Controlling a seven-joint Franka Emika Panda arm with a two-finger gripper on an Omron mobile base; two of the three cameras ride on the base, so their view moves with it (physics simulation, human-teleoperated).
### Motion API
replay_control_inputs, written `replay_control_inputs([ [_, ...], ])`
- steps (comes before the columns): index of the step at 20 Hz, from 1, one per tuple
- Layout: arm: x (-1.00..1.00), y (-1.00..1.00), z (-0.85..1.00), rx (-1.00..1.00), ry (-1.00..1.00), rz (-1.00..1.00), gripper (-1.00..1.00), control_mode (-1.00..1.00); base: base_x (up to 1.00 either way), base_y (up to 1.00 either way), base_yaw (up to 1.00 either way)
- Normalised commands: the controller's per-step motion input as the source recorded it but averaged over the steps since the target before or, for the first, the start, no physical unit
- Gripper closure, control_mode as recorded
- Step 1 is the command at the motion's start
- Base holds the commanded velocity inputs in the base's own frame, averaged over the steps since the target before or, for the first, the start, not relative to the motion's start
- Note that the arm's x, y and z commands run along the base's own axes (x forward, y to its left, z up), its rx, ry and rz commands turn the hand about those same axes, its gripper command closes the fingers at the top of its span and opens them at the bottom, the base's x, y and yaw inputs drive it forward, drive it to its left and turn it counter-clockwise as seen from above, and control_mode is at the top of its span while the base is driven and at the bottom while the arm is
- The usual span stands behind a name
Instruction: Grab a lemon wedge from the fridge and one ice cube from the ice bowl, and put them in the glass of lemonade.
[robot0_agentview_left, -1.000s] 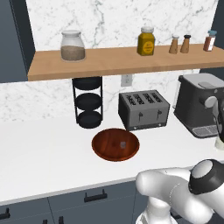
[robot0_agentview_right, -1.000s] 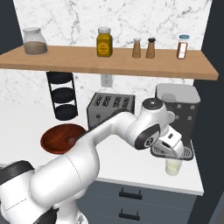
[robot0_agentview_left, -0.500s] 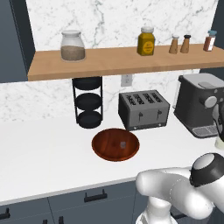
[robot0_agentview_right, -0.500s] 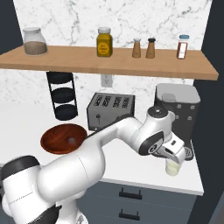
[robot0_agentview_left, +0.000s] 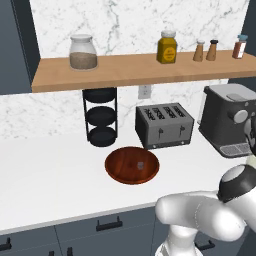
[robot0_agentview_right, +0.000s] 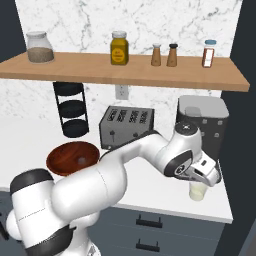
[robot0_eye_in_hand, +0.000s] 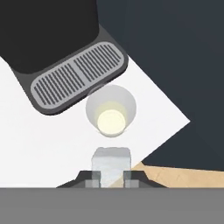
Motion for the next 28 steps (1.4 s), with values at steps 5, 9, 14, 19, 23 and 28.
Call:
replay_control_inputs([
  [5, 0.0, -0.04, 0.0, 0.0, 0.0, 0.0, 1.0, -1.0, 0.0, 0.0, 0.0],
  [9, 0.13, 0.0, 0.0, 0.0, 0.0, 0.03, 1.0, -1.0, 0.0, 0.0, 0.0],
  [14, 0.31, 0.0, 0.0, 0.0, 0.04, 0.03, 1.0, -1.0, 0.0, 0.0, 0.0],
  [19, 0.3, -0.06, 0.0, 0.0, 0.0, 0.0, 1.0, -1.0, 0.0, 0.0, 0.0],
  [23, 0.13, -0.3, 0.0, 0.12, 0.0, -0.05, 1.0, -1.0, 0.0, 0.0, 0.0],
  [28, 0.0, -0.22, 0.0, 0.16, 0.0, -0.14, 1.0, -1.0, 0.0, 0.0, 0.0],
])
